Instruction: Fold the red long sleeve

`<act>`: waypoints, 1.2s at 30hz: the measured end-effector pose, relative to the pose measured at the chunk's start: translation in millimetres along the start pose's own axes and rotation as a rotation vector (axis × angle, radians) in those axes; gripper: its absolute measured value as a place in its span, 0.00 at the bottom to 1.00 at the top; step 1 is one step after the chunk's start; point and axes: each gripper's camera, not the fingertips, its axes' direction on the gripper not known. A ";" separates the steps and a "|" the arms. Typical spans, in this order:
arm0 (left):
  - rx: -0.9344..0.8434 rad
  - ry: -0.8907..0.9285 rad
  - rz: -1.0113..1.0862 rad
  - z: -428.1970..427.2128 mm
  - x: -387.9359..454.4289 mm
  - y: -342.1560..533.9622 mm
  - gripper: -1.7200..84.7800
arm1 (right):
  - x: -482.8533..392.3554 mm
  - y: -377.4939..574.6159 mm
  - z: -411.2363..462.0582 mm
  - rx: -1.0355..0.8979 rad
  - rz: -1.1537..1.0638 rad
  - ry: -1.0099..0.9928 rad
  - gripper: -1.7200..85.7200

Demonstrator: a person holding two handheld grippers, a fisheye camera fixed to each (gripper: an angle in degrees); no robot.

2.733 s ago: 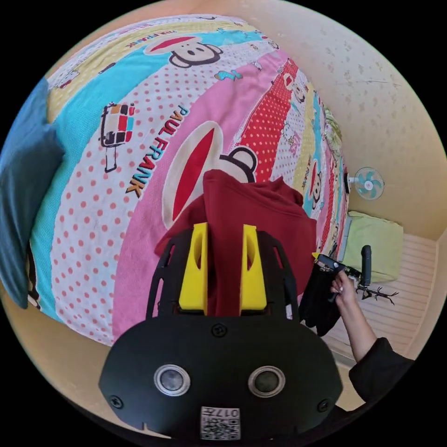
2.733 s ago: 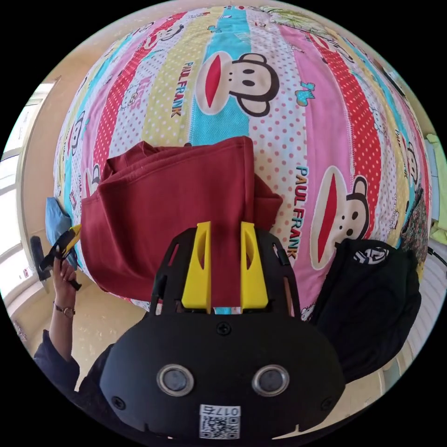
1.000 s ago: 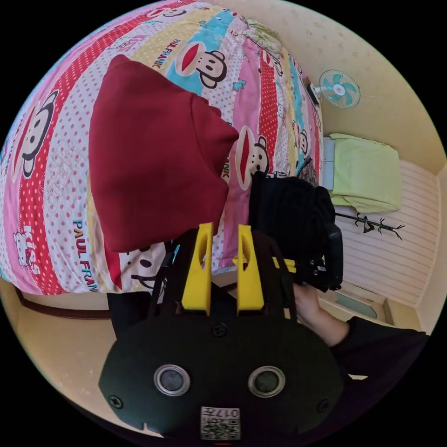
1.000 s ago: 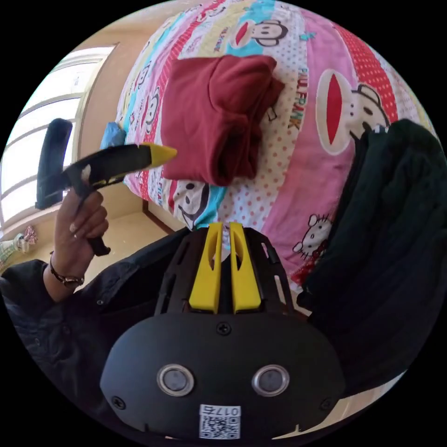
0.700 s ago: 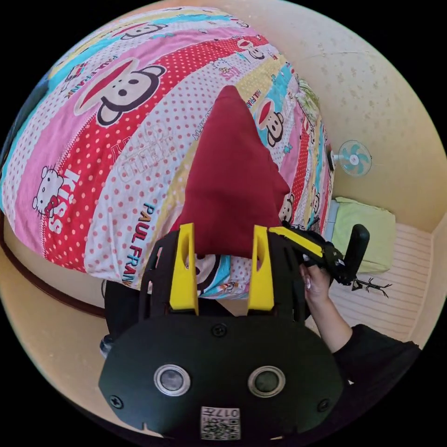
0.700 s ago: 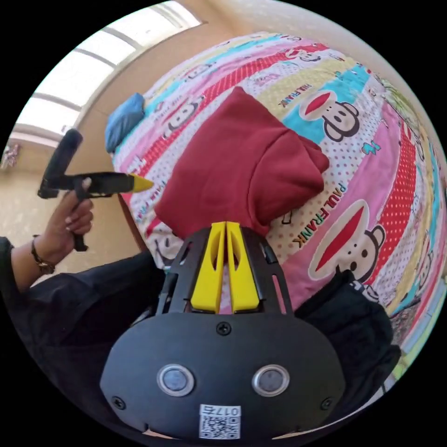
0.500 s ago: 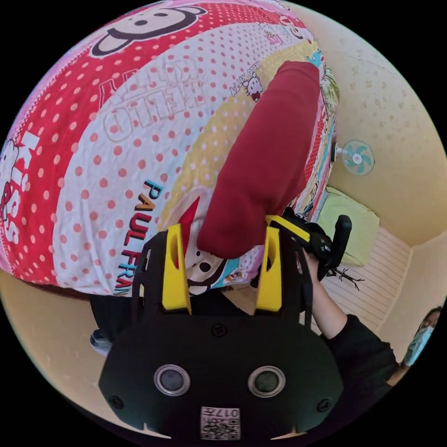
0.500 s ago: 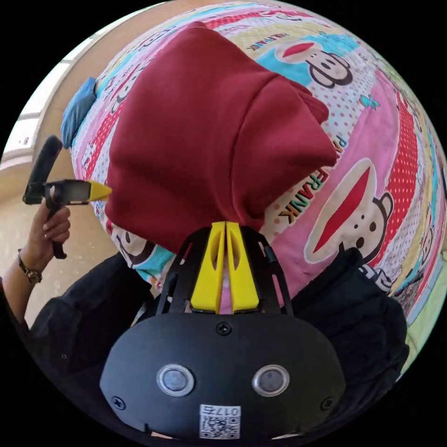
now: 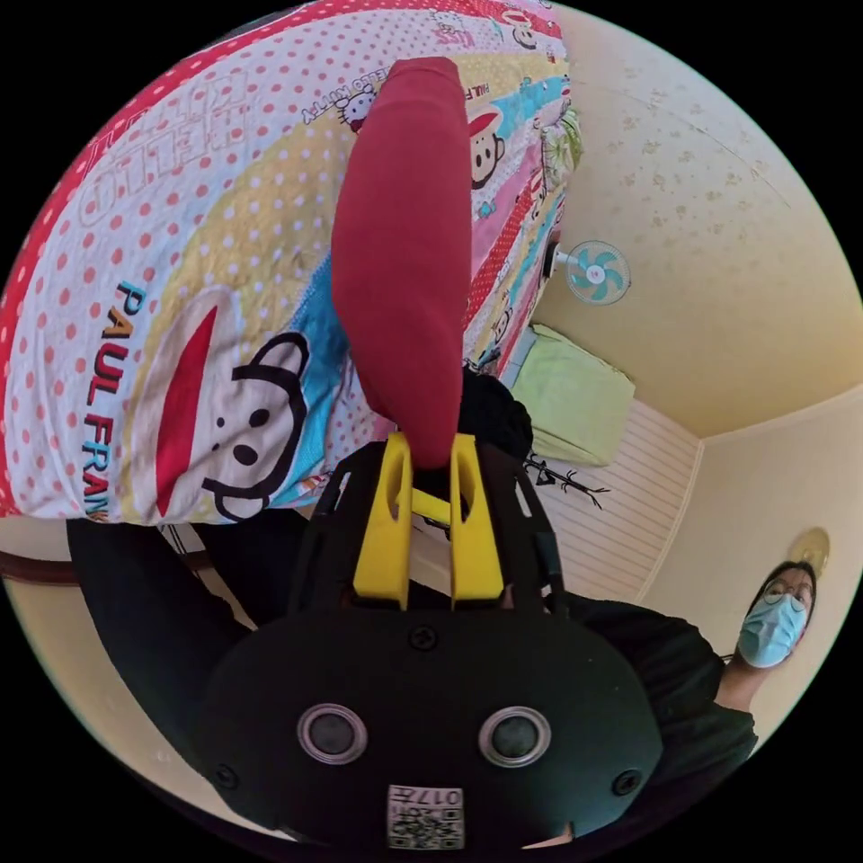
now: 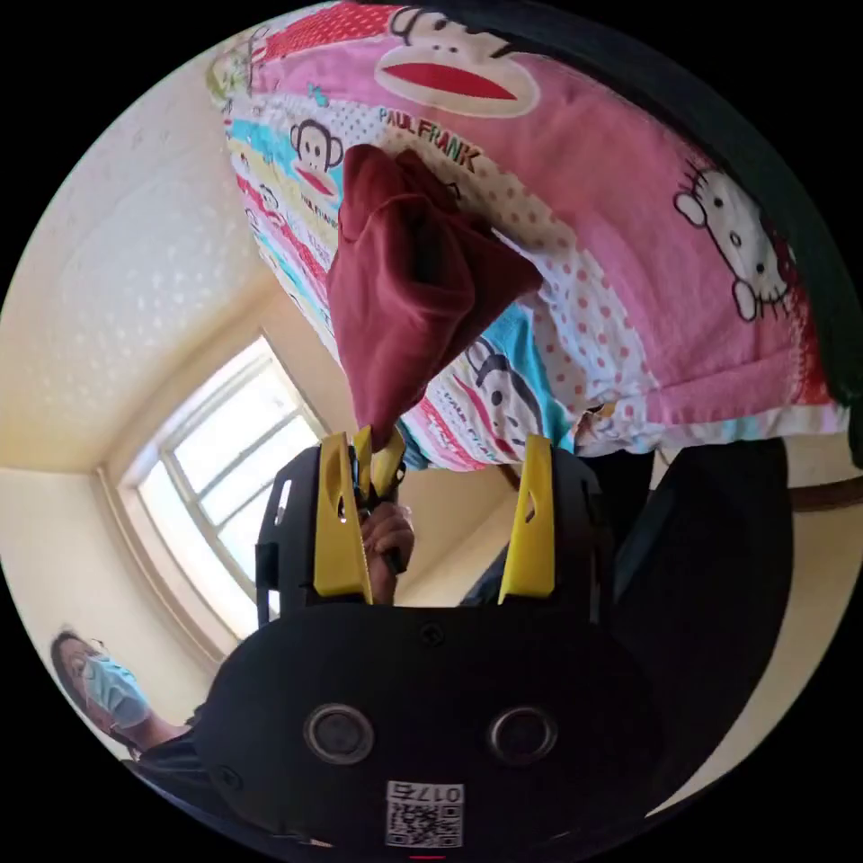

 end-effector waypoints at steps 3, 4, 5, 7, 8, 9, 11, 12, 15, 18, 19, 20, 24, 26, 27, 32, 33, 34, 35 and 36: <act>-0.066 0.011 0.067 -1.4 25.0 7.0 0.02 | 31.1 -8.7 3.5 0.186 0.093 -0.307 0.32; -0.082 0.122 0.136 -2.5 35.5 8.6 0.02 | 40.0 -17.7 9.8 0.238 0.113 -0.391 0.32; -0.085 0.175 0.158 -4.0 39.6 9.1 0.02 | 45.8 -30.6 18.5 0.256 0.124 -0.424 0.32; -0.073 0.138 0.127 -15.3 45.6 6.6 0.01 | 50.0 -49.7 27.1 0.306 0.100 -0.432 0.31; -0.073 0.092 0.120 -18.6 45.7 4.9 0.01 | 52.9 -62.3 33.7 0.312 0.120 -0.368 0.29; -0.076 0.000 0.102 -25.2 43.7 1.3 0.02 | 54.4 -68.4 37.9 0.302 0.135 -0.328 0.28; -0.079 -0.099 0.054 -35.2 34.6 -2.6 0.04 | 54.5 -86.2 49.6 0.282 0.101 -0.217 0.26; -0.069 -0.141 0.045 -41.9 27.5 -3.2 0.08 | 54.2 -88.9 51.3 0.278 0.089 -0.189 0.25; -0.072 -0.303 0.009 -47.8 0.2 -4.8 0.18 | 53.3 -90.6 53.8 0.294 0.047 -0.160 0.24; -0.102 -0.256 -0.031 -34.5 -32.4 -7.2 0.23 | 52.3 -77.1 49.7 0.300 -0.005 -0.179 0.24; -0.104 -0.209 -0.037 -25.7 -42.5 -8.3 0.23 | 54.6 -69.2 47.8 0.290 -0.015 -0.181 0.24; -0.107 -0.203 -0.041 -20.7 -46.8 -9.2 0.23 | 59.1 -59.9 44.8 0.286 -0.015 -0.190 0.24; -0.141 -0.273 -0.099 18.2 -69.0 -18.6 0.23 | 80.7 -31.8 33.8 0.299 0.009 -0.251 0.25; -0.118 -0.309 -0.119 23.6 -67.2 -18.8 0.22 | 98.2 -21.4 27.9 0.301 0.042 -0.252 0.25; -0.114 -0.304 -0.114 26.8 -62.3 -17.4 0.19 | 102.7 -20.2 27.0 0.299 0.049 -0.253 0.25; -0.141 -0.115 -0.074 33.7 -32.0 -4.5 0.12 | 129.4 -22.6 38.4 0.277 0.093 -0.336 0.30; -0.137 -0.092 -0.050 31.2 -18.9 -0.8 0.12 | 129.9 -24.1 40.8 0.282 0.088 -0.356 0.31; -0.130 -0.054 -0.021 28.2 -5.4 3.0 0.11 | 129.8 -27.5 44.7 0.301 0.074 -0.406 0.32; -0.126 -0.033 -0.009 26.3 1.3 5.0 0.11 | 128.4 -32.0 47.2 0.326 0.061 -0.455 0.33; -0.120 0.000 0.007 22.3 13.8 8.7 0.11 | 127.1 -34.7 48.0 0.339 0.051 -0.476 0.33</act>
